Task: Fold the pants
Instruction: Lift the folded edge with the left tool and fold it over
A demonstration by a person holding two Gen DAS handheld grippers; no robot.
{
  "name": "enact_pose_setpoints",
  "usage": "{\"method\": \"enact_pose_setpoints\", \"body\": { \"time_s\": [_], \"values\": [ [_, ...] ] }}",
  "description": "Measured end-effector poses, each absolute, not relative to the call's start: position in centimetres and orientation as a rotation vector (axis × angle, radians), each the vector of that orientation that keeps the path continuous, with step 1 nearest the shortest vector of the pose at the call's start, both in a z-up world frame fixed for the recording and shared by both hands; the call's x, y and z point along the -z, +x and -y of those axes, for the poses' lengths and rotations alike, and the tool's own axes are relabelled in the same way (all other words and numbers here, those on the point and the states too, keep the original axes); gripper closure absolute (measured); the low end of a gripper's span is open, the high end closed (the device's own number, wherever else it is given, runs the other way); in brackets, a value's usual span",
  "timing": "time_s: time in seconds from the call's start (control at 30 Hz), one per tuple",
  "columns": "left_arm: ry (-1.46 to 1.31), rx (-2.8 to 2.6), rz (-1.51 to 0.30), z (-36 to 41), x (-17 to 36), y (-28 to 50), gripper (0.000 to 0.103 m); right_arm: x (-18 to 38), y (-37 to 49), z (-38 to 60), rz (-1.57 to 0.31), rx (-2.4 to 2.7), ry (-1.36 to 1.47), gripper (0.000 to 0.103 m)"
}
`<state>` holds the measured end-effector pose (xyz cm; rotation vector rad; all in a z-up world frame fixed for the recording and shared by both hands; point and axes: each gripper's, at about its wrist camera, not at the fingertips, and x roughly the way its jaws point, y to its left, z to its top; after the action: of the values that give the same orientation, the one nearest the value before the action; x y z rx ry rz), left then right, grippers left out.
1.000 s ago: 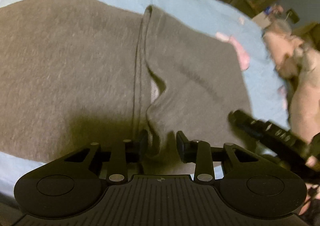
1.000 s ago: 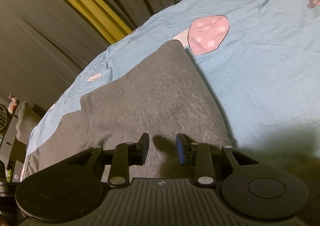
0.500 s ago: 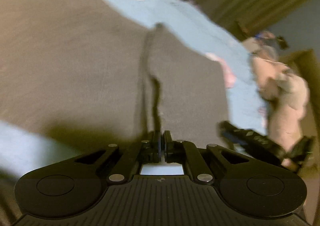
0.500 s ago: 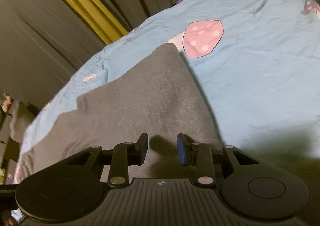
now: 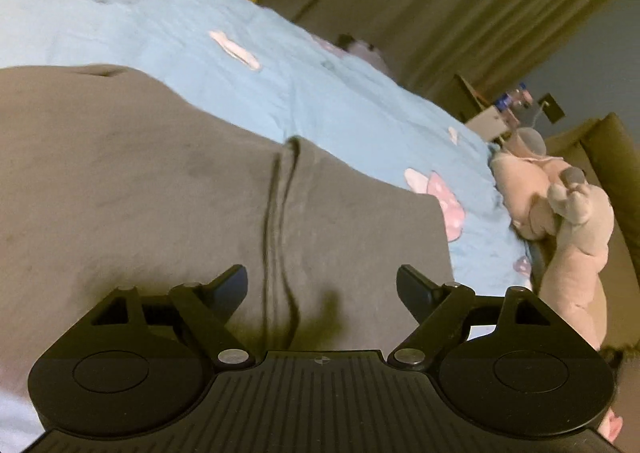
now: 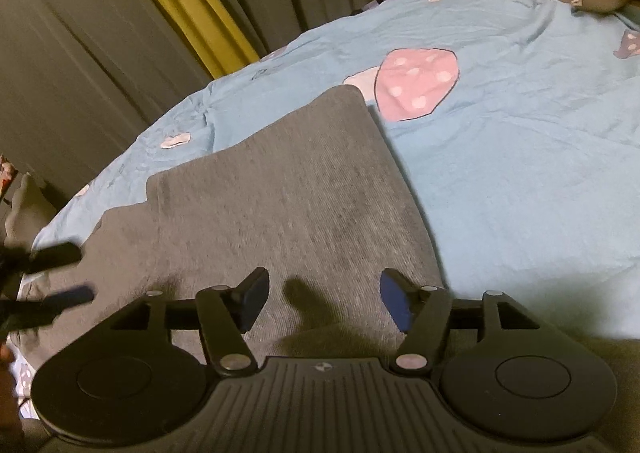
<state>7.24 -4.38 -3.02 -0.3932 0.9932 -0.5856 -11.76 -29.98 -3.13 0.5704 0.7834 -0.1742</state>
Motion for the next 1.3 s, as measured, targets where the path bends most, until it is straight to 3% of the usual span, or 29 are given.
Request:
{"method": "enact_pose_setpoints", "body": {
  "time_s": [0.43,0.47,0.5,0.57,0.67,0.77,0.83,0.87,0.9,1.13,1.3],
  "values": [
    [-0.386,0.599,-1.192,6.4,8.4,10.9,0.037,3.6,-11.6,30.5,-0.748,0.159,0.620,0.034],
    [-0.366,0.594,-1.181,6.6,8.2,10.9,0.050,3.6,-11.6,30.6,-0.740,0.161,0.621,0.034],
    [-0.332,0.591,-1.165,6.8,7.9,10.8,0.070,3.5,-11.7,30.6,-0.729,0.164,0.623,0.034],
    [-0.302,0.607,-1.141,7.1,7.7,10.6,0.082,3.3,-11.8,30.8,-0.705,0.172,0.626,0.034],
    [-0.368,0.662,-1.099,6.2,7.4,10.3,0.083,3.2,-12.1,31.1,-0.682,0.181,0.642,0.034],
    [-0.337,0.620,-1.143,7.1,8.6,10.6,0.070,3.6,-11.8,31.3,-0.699,0.181,0.657,0.034],
    [-0.347,0.609,-1.136,7.6,8.8,10.7,0.072,3.7,-11.6,31.2,-0.711,0.183,0.652,0.034],
    [-0.345,0.603,-1.138,7.8,8.4,10.8,0.083,3.7,-11.6,31.1,-0.713,0.184,0.645,0.033],
    [-0.351,0.611,-1.139,7.9,8.2,10.8,0.084,3.7,-11.6,31.1,-0.712,0.184,0.639,0.033],
    [-0.368,0.692,-1.012,5.8,2.8,9.6,0.086,3.0,-12.3,31.2,-0.663,0.167,0.648,0.028],
    [-0.357,0.601,-0.987,2.5,1.6,10.8,0.086,2.6,-11.9,30.0,-0.677,0.133,0.573,0.017]
  ]
}}
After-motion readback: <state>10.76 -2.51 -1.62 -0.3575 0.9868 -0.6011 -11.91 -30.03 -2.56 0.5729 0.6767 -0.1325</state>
